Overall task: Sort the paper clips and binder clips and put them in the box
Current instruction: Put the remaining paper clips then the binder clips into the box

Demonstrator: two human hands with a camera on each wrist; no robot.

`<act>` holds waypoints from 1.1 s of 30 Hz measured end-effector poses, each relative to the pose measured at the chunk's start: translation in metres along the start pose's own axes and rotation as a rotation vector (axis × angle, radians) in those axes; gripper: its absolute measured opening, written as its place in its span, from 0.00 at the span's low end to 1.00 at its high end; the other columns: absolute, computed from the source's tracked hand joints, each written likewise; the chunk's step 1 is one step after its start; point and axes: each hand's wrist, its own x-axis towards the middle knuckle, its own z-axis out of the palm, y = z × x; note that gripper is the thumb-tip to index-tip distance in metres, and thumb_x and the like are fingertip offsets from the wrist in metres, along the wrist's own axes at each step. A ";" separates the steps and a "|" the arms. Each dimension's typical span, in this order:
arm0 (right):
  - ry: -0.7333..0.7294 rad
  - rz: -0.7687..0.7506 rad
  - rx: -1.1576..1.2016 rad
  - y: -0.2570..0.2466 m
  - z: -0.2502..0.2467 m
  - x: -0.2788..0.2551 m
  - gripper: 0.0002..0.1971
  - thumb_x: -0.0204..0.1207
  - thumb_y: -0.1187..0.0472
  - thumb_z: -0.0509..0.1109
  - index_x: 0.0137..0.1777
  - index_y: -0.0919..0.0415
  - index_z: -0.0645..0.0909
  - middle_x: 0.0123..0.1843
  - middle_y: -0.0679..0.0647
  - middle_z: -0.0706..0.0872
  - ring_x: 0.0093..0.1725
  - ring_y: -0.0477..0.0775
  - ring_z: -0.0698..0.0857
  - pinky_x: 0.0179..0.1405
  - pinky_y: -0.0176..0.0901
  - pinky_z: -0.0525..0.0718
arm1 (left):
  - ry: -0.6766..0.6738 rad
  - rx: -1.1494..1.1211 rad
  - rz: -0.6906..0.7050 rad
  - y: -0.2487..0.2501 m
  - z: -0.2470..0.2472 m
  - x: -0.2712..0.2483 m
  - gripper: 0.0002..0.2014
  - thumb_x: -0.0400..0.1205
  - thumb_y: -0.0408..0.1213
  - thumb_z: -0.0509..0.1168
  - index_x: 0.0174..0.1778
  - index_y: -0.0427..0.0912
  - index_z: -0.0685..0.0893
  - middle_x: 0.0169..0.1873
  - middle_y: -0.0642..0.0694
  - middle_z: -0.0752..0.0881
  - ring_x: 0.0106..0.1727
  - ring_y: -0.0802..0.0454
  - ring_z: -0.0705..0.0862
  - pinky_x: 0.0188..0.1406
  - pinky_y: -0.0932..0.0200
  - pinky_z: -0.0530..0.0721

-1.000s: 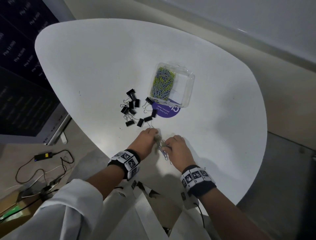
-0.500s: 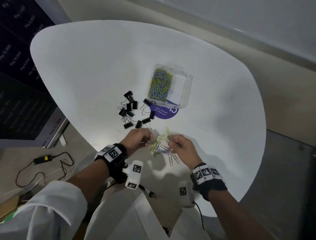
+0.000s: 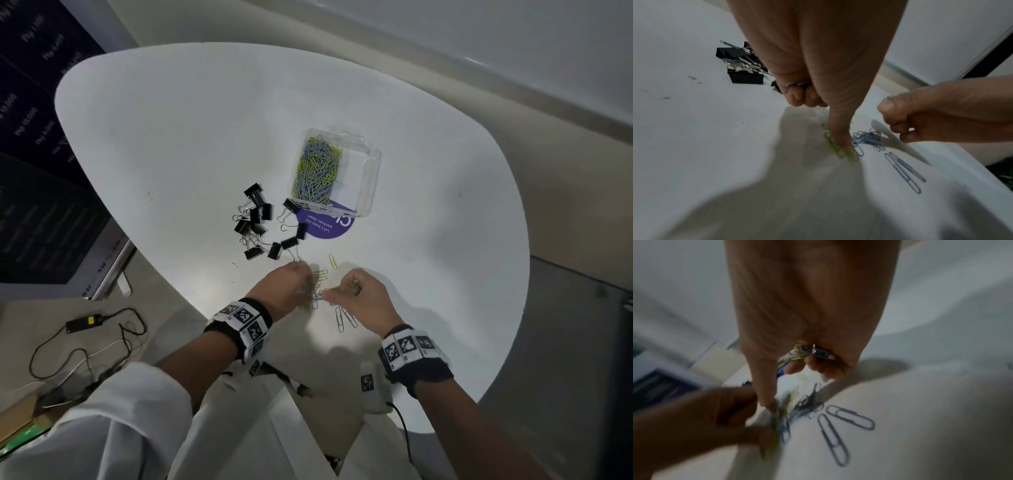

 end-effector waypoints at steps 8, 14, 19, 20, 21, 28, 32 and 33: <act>0.060 -0.460 -0.505 0.032 0.012 0.001 0.07 0.75 0.57 0.77 0.50 0.58 0.86 0.48 0.52 0.80 0.53 0.53 0.74 0.57 0.33 0.69 | 0.012 0.009 0.130 -0.005 0.011 0.007 0.04 0.80 0.29 0.65 0.46 0.30 0.79 0.48 0.36 0.79 0.46 0.39 0.80 0.47 0.50 0.77; 0.116 -0.401 -0.422 0.037 0.014 0.002 0.06 0.82 0.58 0.70 0.52 0.60 0.84 0.49 0.50 0.77 0.54 0.53 0.75 0.57 0.35 0.69 | 0.083 -0.341 -0.161 -0.002 0.003 -0.002 0.09 0.84 0.35 0.59 0.38 0.39 0.71 0.33 0.44 0.77 0.34 0.49 0.73 0.34 0.59 0.70; 0.050 -0.279 -0.254 0.024 0.008 0.003 0.05 0.86 0.54 0.63 0.49 0.51 0.77 0.51 0.53 0.75 0.53 0.48 0.73 0.56 0.37 0.72 | 0.027 -0.760 -0.408 -0.006 -0.002 0.005 0.04 0.79 0.34 0.63 0.40 0.40 0.79 0.35 0.45 0.88 0.36 0.48 0.83 0.34 0.58 0.77; 0.036 -0.263 -0.224 0.019 0.006 0.002 0.06 0.86 0.55 0.62 0.46 0.49 0.74 0.49 0.53 0.75 0.51 0.47 0.73 0.54 0.38 0.71 | 0.030 -0.806 -0.401 -0.006 -0.003 0.006 0.03 0.78 0.32 0.64 0.39 0.41 0.78 0.34 0.42 0.88 0.35 0.48 0.83 0.32 0.59 0.75; 0.016 -0.237 -0.188 0.016 0.004 0.002 0.09 0.87 0.55 0.61 0.43 0.49 0.72 0.46 0.53 0.76 0.47 0.47 0.73 0.51 0.41 0.72 | 0.032 -0.833 -0.385 -0.006 -0.003 0.007 0.05 0.79 0.30 0.64 0.39 0.42 0.77 0.34 0.40 0.88 0.34 0.48 0.82 0.30 0.61 0.74; -0.078 -0.041 0.068 0.002 -0.002 -0.004 0.11 0.89 0.53 0.57 0.49 0.57 0.75 0.42 0.47 0.84 0.36 0.50 0.75 0.39 0.46 0.78 | -0.045 -1.035 -0.386 0.000 -0.012 0.008 0.09 0.78 0.32 0.60 0.38 0.41 0.85 0.29 0.46 0.82 0.26 0.54 0.72 0.20 0.65 0.62; -0.090 0.079 0.328 0.000 -0.002 -0.007 0.08 0.88 0.56 0.59 0.55 0.57 0.78 0.35 0.47 0.80 0.32 0.47 0.72 0.35 0.40 0.74 | -0.061 -0.996 -0.453 0.003 -0.013 0.006 0.11 0.76 0.43 0.64 0.30 0.42 0.80 0.31 0.46 0.80 0.24 0.55 0.72 0.24 0.61 0.64; -0.086 0.129 0.410 0.000 -0.002 -0.007 0.07 0.88 0.58 0.60 0.54 0.58 0.79 0.34 0.49 0.79 0.31 0.47 0.71 0.33 0.39 0.72 | -0.052 -0.825 -0.396 0.004 -0.013 0.004 0.15 0.79 0.49 0.65 0.30 0.43 0.79 0.32 0.48 0.80 0.27 0.57 0.75 0.27 0.60 0.69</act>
